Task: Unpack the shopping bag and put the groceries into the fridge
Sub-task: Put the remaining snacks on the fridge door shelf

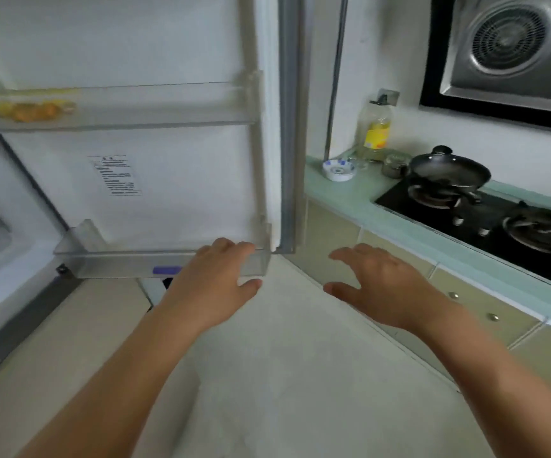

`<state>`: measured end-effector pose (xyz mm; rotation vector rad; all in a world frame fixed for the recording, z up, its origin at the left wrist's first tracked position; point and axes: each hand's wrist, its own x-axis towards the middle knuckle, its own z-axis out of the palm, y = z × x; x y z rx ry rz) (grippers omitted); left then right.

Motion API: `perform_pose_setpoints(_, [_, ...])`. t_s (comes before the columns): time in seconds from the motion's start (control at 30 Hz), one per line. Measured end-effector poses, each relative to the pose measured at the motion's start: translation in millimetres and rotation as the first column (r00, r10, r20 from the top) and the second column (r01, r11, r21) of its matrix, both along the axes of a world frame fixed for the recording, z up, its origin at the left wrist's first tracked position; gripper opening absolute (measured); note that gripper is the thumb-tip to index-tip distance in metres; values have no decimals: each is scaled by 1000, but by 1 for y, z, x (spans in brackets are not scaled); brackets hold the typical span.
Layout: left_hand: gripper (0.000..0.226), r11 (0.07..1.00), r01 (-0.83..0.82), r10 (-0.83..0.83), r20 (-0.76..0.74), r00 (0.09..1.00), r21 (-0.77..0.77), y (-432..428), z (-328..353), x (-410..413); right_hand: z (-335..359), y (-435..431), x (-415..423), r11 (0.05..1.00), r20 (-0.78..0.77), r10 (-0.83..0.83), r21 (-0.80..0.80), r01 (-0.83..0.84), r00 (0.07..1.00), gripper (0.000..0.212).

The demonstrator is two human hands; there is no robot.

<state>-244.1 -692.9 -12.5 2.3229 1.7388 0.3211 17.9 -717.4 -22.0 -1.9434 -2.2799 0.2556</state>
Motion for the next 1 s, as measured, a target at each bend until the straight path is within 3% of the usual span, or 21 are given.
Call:
perform_pose_setpoints(0.23, [59,967,251,-252,-27,967,-49,-18,-25,177,-20,-86,164,962,-3,-269,-43,269,963,60])
perform_pose_setpoints(0.5, [58,850,520,-524,-29,852,-88,-28,-39,339,-33,-157,291,851,-34,-520,-111,514,853,59])
perform_pose_setpoints(1.0, [58,551,821,-833,-44,551,-151,70,-67,627,-49,-126,491,575,-35,-816,-133,807,576,59])
